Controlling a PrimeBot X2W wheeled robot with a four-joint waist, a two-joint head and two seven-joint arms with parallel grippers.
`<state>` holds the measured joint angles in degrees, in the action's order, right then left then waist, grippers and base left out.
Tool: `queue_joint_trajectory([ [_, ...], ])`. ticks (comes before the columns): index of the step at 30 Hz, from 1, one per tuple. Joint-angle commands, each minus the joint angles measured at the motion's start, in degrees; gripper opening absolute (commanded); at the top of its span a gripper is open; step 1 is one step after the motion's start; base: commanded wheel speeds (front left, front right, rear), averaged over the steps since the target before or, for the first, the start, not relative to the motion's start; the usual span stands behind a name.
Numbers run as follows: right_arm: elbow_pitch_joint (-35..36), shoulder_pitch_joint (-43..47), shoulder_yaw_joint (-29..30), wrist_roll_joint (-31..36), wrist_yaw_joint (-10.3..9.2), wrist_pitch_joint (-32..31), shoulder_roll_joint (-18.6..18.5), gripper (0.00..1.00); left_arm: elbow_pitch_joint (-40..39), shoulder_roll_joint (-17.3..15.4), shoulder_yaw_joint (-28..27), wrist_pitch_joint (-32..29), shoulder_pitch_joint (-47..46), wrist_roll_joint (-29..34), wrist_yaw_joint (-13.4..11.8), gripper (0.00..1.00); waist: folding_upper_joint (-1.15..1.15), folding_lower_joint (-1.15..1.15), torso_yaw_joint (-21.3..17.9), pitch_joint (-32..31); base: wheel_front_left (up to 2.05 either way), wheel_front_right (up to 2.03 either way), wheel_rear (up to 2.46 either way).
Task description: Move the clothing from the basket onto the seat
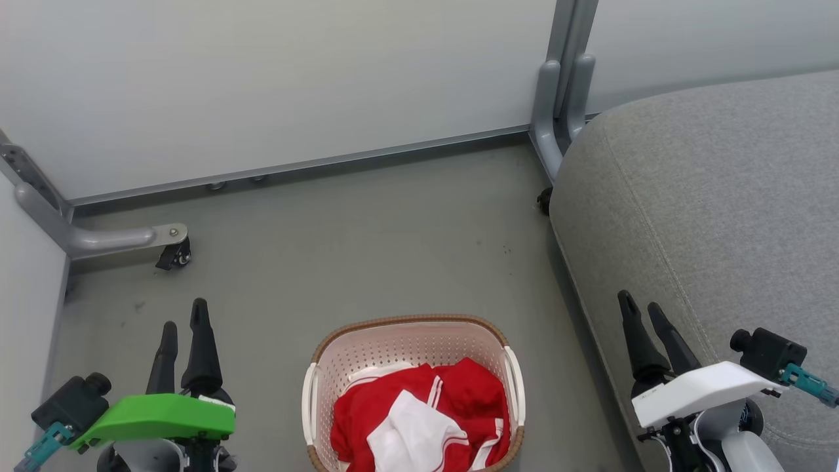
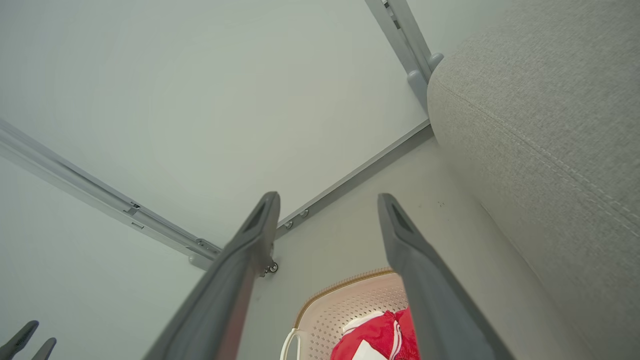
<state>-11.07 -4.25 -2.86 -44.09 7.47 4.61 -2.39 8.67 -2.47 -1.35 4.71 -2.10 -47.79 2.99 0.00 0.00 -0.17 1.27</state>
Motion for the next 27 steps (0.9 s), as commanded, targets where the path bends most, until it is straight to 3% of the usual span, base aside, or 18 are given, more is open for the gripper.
queue_joint_trajectory([
  [1,0.93,-0.97,-0.32,2.13,0.02,0.78,-0.38,1.00,-0.85,-0.42,0.25,0.66,-0.02,2.20,-0.33,1.00,0.00,0.00,0.03,-0.04,0.00,0.00,0.00],
  [18,1.95,-0.26,-2.65,14.87,0.03,3.56,-0.45,1.00,-1.54,-0.48,1.81,3.45,1.04,12.78,-0.99,1.00,0.00,0.00,0.09,-0.12,0.00,0.00,0.00],
  [27,2.38,-0.02,-3.70,20.33,0.02,4.85,-0.48,1.00,-1.03,-0.50,2.65,4.82,1.70,16.45,0.91,1.00,0.00,0.00,0.17,-0.02,0.00,0.00,0.00],
])
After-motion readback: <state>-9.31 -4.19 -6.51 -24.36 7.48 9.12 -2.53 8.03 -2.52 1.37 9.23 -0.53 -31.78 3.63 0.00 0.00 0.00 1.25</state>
